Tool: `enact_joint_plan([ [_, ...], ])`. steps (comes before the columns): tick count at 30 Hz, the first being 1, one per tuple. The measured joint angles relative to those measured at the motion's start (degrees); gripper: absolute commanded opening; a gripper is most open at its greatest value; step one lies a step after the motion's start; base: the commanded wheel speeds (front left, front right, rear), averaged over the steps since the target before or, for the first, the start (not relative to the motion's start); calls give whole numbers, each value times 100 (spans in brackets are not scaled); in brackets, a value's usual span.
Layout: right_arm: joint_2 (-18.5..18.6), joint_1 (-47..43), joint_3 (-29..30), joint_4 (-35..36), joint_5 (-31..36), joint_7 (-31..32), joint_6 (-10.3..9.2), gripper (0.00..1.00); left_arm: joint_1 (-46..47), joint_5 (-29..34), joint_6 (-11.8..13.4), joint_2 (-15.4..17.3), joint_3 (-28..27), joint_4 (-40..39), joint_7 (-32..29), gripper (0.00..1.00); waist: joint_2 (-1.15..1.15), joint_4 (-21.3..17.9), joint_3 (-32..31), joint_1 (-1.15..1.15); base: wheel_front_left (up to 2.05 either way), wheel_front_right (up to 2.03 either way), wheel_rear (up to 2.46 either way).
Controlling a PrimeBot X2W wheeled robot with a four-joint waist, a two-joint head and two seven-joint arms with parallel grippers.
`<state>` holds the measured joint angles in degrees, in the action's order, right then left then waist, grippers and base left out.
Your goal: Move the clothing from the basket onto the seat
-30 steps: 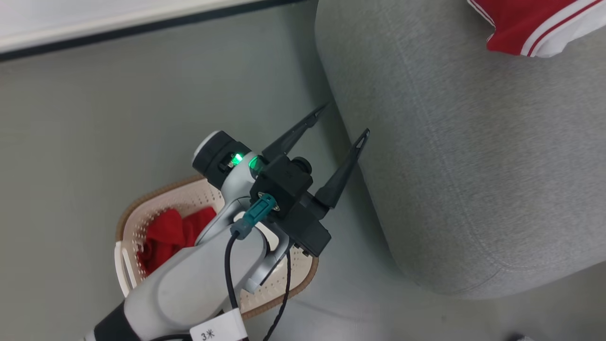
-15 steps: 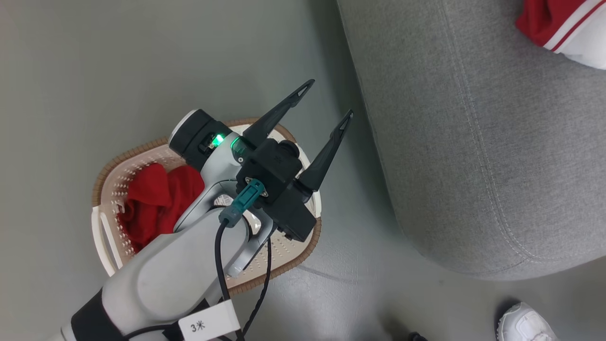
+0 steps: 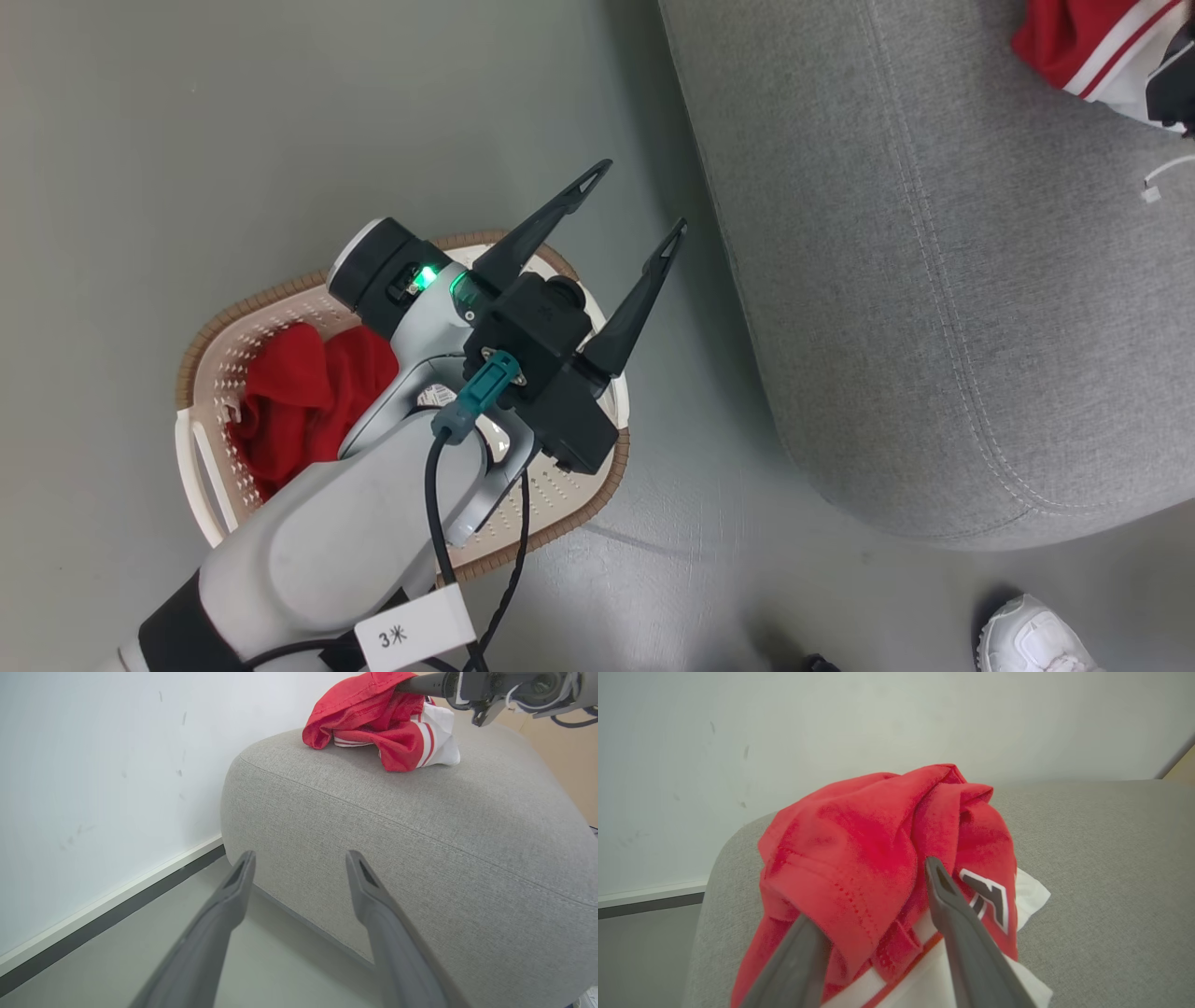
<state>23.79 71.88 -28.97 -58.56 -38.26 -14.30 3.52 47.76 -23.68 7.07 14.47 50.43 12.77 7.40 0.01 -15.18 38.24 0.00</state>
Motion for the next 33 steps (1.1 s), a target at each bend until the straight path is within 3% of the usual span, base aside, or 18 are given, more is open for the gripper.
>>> enact_joint_plan([
  [6, -80, -348, 122, 5, -36, -25, 37, 100, -121, -63, 2, -54, -133, 154, 134, 100, 0, 17, -162, 0, 0, 0, 0],
  [24, -288, -1589, -67, 991, 563, -25, 100, 100, -749, -504, 4, -330, -814, 795, 598, 100, -1, 211, -1345, -1, 0, 0, 0],
  [33, -570, -2246, -15, 1386, 637, -25, -89, 100, -1621, -760, 5, -214, -1492, 1151, 689, 100, -2, 520, -2058, -1, 0, 0, 0],
])
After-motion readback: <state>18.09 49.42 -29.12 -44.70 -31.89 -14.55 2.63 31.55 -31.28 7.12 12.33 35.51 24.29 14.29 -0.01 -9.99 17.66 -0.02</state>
